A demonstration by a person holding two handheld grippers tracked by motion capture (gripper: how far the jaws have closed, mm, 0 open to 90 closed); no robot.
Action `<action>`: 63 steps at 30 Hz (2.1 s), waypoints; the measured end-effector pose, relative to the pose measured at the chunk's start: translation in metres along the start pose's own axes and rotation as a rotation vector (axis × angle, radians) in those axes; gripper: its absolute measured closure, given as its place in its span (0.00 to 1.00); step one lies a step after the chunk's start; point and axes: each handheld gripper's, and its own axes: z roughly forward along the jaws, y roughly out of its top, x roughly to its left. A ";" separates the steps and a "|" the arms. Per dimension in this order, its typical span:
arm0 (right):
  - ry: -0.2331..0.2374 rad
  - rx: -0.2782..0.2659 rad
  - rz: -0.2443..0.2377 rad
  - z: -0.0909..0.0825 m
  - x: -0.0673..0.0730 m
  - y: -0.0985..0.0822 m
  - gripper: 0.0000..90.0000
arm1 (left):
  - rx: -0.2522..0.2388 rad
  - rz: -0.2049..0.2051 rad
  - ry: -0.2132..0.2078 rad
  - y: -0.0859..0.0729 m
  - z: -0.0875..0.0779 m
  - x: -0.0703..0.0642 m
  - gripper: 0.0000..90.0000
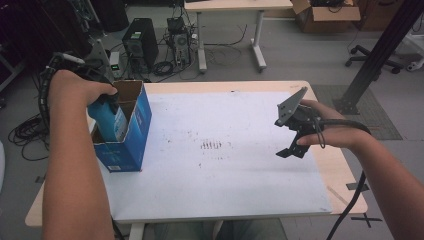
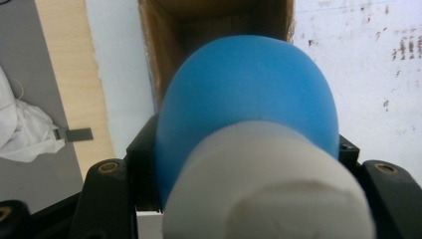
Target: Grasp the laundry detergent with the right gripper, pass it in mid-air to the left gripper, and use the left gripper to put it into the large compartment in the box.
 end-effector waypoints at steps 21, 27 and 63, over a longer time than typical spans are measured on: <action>0.022 0.003 0.001 0.006 0.002 -0.001 0.03 | 0.038 0.004 -0.004 0.004 0.060 -0.002 0.43; 0.025 0.003 0.001 0.008 0.002 -0.002 0.03 | 0.047 -0.001 0.000 0.005 0.068 -0.001 0.43; 0.048 0.010 0.000 0.021 0.002 -0.004 0.04 | 0.077 -0.002 0.010 0.008 0.095 0.004 0.42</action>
